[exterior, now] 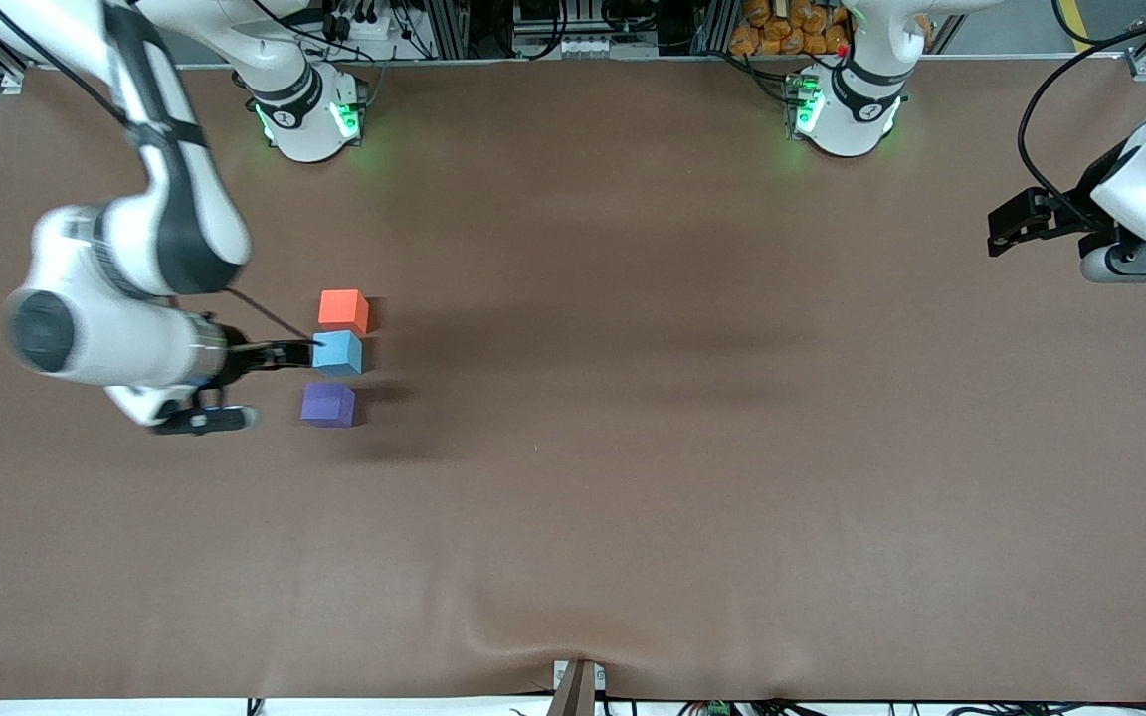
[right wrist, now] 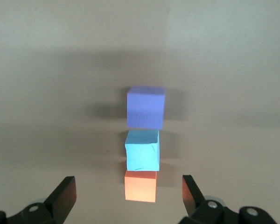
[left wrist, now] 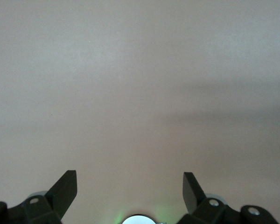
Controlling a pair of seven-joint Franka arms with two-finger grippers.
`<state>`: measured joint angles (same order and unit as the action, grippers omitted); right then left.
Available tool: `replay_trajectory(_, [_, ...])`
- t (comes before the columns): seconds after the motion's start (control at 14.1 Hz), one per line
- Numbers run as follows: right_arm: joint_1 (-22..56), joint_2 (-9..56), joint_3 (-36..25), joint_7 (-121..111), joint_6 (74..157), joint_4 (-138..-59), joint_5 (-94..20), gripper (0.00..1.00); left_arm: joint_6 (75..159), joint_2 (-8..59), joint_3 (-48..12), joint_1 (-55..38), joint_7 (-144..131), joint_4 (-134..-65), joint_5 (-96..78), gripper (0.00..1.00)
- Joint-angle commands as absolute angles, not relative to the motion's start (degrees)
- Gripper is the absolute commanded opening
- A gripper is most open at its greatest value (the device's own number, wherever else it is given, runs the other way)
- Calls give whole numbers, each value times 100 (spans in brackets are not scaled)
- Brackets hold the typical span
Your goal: Place blue block between orange and purple blocks
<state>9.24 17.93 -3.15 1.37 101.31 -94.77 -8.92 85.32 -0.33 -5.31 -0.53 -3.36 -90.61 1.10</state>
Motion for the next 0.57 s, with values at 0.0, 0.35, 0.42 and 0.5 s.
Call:
replay_trajectory(0.0, [660,1916,-264,18,9460,-8476,-941,100,8499,-18,-554,0,-299,-8991,26,100])
replay_trajectory(0.35, [27,1881,-281,-26,8352,-7367,-862,100,8499,-18,-554,-9,-299,-9000,26,100])
replay_trajectory(0.42, [44,1872,-290,17,8115,-7209,-740,100,8499,-18,-554,-9,-299,-9000,26,100])
replay_trajectory(0.5, [122,1820,-290,44,7964,-7137,-399,100,8499,-18,-554,-9,-299,-9000,26,100])
